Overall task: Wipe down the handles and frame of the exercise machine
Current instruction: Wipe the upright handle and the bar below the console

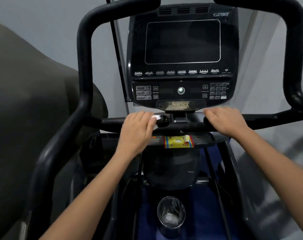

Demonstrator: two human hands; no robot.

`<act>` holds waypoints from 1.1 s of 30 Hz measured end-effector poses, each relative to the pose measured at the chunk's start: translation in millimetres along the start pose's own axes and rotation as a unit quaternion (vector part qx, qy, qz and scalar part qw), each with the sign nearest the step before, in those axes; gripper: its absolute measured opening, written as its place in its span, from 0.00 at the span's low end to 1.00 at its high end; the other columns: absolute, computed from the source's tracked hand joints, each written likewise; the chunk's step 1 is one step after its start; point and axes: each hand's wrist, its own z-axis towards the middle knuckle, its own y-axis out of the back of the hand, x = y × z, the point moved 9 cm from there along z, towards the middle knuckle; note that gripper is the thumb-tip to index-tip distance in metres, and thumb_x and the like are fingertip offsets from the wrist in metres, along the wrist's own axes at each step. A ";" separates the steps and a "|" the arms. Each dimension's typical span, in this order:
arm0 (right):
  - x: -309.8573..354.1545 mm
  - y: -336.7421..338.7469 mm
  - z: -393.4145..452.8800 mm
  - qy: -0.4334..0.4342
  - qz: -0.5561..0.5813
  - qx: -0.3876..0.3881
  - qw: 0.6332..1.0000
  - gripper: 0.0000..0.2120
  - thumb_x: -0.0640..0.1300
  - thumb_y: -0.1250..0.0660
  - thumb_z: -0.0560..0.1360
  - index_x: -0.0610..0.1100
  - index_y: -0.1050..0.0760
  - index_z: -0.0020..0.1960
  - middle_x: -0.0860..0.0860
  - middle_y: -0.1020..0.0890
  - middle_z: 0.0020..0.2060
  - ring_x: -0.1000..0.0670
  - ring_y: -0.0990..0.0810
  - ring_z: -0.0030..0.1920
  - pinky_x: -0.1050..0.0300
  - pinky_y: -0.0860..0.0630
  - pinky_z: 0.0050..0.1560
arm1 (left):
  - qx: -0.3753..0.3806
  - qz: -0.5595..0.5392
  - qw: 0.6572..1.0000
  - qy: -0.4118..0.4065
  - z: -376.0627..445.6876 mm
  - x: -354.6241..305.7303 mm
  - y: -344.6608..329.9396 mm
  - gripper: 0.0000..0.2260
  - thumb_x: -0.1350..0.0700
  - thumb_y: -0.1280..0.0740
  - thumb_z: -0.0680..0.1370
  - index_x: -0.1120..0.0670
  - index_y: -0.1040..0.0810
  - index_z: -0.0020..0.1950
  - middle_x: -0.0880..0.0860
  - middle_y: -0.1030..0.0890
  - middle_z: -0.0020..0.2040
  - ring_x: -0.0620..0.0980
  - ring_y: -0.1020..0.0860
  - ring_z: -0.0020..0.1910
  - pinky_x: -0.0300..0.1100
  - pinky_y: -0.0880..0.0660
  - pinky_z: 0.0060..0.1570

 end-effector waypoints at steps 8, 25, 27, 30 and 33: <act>-0.5 -0.9 4.7 -0.016 -0.024 -0.010 1.000 0.21 0.50 0.51 0.80 0.47 0.30 0.33 0.47 0.26 0.33 0.42 0.27 0.40 0.51 0.36 0.40 | 0.406 0.037 0.861 0.304 30.1 84.1 -32.6 0.21 0.45 0.48 0.80 0.56 0.20 0.51 0.56 0.17 0.47 0.58 0.18 0.50 0.45 0.26 0.48; 1.7 3.5 1.8 -0.021 -0.009 -0.029 0.999 0.20 0.49 0.50 0.79 0.48 0.29 0.32 0.51 0.30 0.30 0.44 0.29 0.39 0.52 0.37 0.40 | 0.319 0.078 0.911 0.251 35.4 53.1 -35.8 0.23 0.46 0.49 0.83 0.58 0.22 0.64 0.62 0.21 0.65 0.63 0.23 0.63 0.50 0.28 0.59; 1.5 4.6 0.2 -0.020 -0.007 -0.035 0.999 0.20 0.49 0.50 0.79 0.48 0.31 0.32 0.49 0.28 0.33 0.44 0.30 0.39 0.51 0.36 0.40 | 0.166 0.046 0.978 0.121 34.1 -4.7 -25.7 0.19 0.49 0.49 0.85 0.54 0.20 0.53 0.59 0.17 0.53 0.61 0.20 0.53 0.50 0.28 0.53; 3.0 7.4 -3.7 -0.005 -0.005 -0.059 0.998 0.20 0.50 0.50 0.81 0.48 0.34 0.31 0.46 0.23 0.36 0.44 0.31 0.38 0.51 0.38 0.39 | 0.031 0.012 0.999 0.002 -0.4 -20.3 -9.8 0.14 0.49 0.47 0.86 0.52 0.23 0.56 0.49 0.22 0.48 0.52 0.25 0.49 0.46 0.31 0.54; 1.4 6.9 -4.0 0.006 -0.014 -0.076 0.997 0.21 0.51 0.53 0.80 0.47 0.33 0.33 0.45 0.18 0.38 0.43 0.30 0.37 0.51 0.39 0.38 | 0.039 0.051 0.998 -0.014 -9.2 29.7 -5.0 0.16 0.49 0.49 0.86 0.52 0.23 0.56 0.48 0.23 0.46 0.51 0.25 0.47 0.46 0.31 0.52</act>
